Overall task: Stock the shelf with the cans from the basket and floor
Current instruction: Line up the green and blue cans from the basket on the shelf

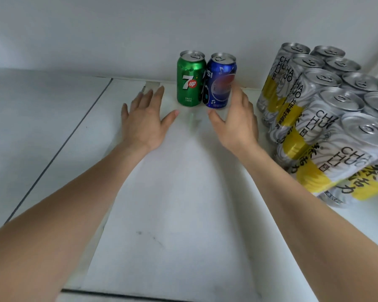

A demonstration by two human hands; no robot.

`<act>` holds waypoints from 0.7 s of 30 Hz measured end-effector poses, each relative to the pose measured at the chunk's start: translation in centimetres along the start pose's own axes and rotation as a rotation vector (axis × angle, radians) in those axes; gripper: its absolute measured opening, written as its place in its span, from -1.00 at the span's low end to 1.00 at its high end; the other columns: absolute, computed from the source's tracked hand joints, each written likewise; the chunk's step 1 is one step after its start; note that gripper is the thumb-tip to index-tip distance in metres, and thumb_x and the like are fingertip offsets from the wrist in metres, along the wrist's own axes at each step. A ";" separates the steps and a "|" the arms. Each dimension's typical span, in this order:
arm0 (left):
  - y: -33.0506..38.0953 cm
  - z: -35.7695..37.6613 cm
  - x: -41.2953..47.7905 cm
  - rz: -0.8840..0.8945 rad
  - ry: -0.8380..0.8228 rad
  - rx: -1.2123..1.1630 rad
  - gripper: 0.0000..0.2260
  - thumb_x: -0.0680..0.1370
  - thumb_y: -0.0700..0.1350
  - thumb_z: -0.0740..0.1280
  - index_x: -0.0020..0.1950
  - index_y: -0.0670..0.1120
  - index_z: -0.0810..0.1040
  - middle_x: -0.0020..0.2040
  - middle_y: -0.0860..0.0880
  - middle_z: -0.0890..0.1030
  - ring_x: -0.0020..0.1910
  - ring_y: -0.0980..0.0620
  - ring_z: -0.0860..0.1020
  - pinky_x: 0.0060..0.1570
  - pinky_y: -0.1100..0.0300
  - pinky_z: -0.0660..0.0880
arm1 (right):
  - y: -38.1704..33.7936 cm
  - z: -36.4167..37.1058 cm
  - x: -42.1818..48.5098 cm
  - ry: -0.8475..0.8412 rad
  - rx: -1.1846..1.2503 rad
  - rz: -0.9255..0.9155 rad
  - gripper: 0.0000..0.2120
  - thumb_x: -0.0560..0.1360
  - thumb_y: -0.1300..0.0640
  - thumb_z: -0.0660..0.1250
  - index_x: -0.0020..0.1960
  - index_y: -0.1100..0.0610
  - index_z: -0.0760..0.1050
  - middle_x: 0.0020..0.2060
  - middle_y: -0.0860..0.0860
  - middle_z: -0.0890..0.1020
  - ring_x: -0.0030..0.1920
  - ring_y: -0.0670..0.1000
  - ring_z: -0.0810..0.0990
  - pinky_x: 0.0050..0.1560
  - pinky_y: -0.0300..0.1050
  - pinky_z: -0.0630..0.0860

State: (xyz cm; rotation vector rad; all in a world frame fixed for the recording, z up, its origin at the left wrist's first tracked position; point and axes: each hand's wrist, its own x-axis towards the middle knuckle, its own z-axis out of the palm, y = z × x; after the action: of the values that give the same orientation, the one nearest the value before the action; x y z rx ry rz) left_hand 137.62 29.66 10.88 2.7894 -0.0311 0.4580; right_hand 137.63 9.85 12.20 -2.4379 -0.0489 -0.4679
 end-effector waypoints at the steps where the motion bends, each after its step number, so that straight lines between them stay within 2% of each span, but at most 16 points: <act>1: -0.2 -0.5 -1.1 0.013 0.001 0.029 -0.40 0.58 0.26 0.06 0.55 0.02 0.08 0.55 -0.10 0.17 0.53 -0.11 0.08 0.44 -0.22 0.02 | -0.3 -0.4 -0.9 -0.016 -0.075 -0.025 -0.28 0.55 -0.07 0.29 0.57 0.13 0.04 0.52 0.12 0.24 0.48 0.15 0.25 0.42 0.13 0.28; 4: -0.8 -2.1 -4.3 0.084 0.008 0.145 -0.40 0.57 0.28 0.02 0.54 0.02 0.12 0.55 -0.10 0.16 0.53 -0.13 0.07 0.43 -0.26 -0.02 | -1.3 -1.6 -4.1 -0.059 -0.259 -0.095 -0.30 0.59 -0.13 0.18 0.59 0.11 -0.02 0.57 0.11 0.12 0.55 0.14 0.09 0.50 0.17 0.12; 7: -1.2 -3.9 -7.8 0.139 0.043 0.222 -0.41 0.56 0.28 0.01 0.53 0.02 0.16 0.55 -0.10 0.18 0.53 -0.13 0.08 0.41 -0.29 -0.03 | -2.4 -2.6 -7.5 -0.067 -0.378 -0.148 -0.31 0.59 -0.18 0.12 0.59 0.08 -0.03 0.58 0.11 0.07 0.57 0.13 0.03 0.50 0.19 0.04; 15: -0.9 -8.5 -16.2 0.178 0.065 0.277 -0.42 0.58 0.26 0.01 0.52 0.00 0.17 0.54 -0.12 0.20 0.53 -0.14 0.08 0.39 -0.32 -0.07 | -5.1 -5.2 -16.4 0.001 -0.528 -0.175 -0.31 0.58 -0.24 0.07 0.60 0.02 -0.02 0.59 0.10 0.05 0.58 0.14 0.01 0.50 0.24 -0.03; 21: -0.1 -11.1 -22.8 0.171 0.108 0.307 -0.42 0.58 0.26 -0.01 0.51 -0.03 0.20 0.53 -0.15 0.20 0.52 -0.17 0.10 0.39 -0.33 -0.05 | -6.8 -7.1 -22.9 0.040 -0.531 -0.202 -0.34 0.58 -0.23 0.10 0.57 0.06 0.10 0.56 0.14 0.14 0.56 0.19 0.08 0.48 0.29 0.00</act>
State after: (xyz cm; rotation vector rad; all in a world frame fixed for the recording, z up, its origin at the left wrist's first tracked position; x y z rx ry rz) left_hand 112.61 32.56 13.61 3.0702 -0.1912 0.7090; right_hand 112.87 12.72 13.53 -2.9581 -0.1743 -0.6906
